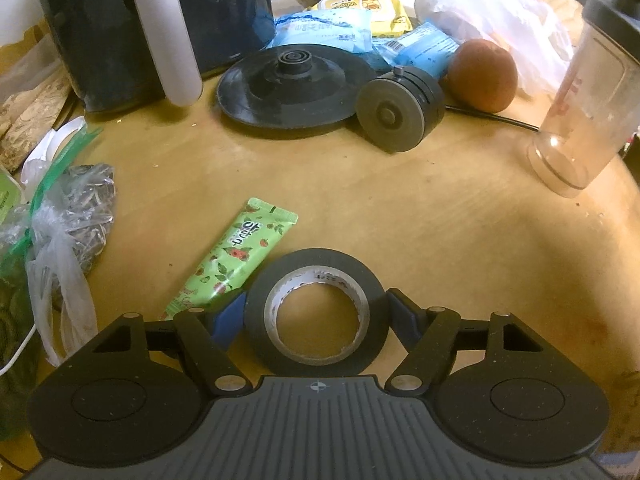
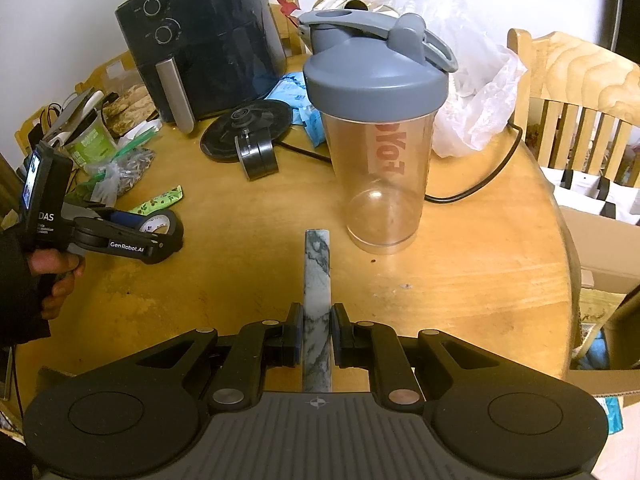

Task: Organize objects
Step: 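Grasp the black tape roll with the left gripper while the right holds the stick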

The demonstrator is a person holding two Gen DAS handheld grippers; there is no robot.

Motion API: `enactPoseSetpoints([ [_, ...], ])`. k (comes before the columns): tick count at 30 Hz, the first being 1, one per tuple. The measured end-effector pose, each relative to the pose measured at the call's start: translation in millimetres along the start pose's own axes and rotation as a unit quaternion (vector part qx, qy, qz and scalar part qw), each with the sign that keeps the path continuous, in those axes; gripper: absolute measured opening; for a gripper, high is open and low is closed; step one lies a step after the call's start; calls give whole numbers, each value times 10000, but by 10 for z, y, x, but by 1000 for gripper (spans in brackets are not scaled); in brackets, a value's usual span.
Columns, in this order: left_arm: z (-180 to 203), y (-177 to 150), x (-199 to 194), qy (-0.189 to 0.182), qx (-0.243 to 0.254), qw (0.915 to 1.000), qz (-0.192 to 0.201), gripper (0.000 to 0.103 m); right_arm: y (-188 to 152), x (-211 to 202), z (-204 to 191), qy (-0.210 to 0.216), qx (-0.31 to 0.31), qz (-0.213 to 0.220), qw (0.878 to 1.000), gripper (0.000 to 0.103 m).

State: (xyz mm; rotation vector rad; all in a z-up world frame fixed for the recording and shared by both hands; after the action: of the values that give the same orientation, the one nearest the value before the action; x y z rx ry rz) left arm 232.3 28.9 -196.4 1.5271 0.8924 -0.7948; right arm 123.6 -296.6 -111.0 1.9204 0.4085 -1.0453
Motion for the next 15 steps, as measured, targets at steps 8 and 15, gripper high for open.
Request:
enactPoseSetpoints([
  [8,60,-37,-41,-11,-5,9998,-190,73,54,-103,84,15,58,133,9999,17],
  [15,111,-82,-213,-28,-42,9999,-100,73,68,-145,104,81,25,164,9998,17],
])
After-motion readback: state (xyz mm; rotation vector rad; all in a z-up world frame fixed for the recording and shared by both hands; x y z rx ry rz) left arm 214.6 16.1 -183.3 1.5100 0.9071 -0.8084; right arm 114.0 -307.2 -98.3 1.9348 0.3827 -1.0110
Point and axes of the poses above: each gripper's, at about its wrist camera, not at the fingertips, and x roughly the way its jaws point, z to its right, y to its top, the point moved 9 cm from there along x, roughly the way its jaws point, and after that the axes turned 4 degrees about x, right-handed, at the moved point
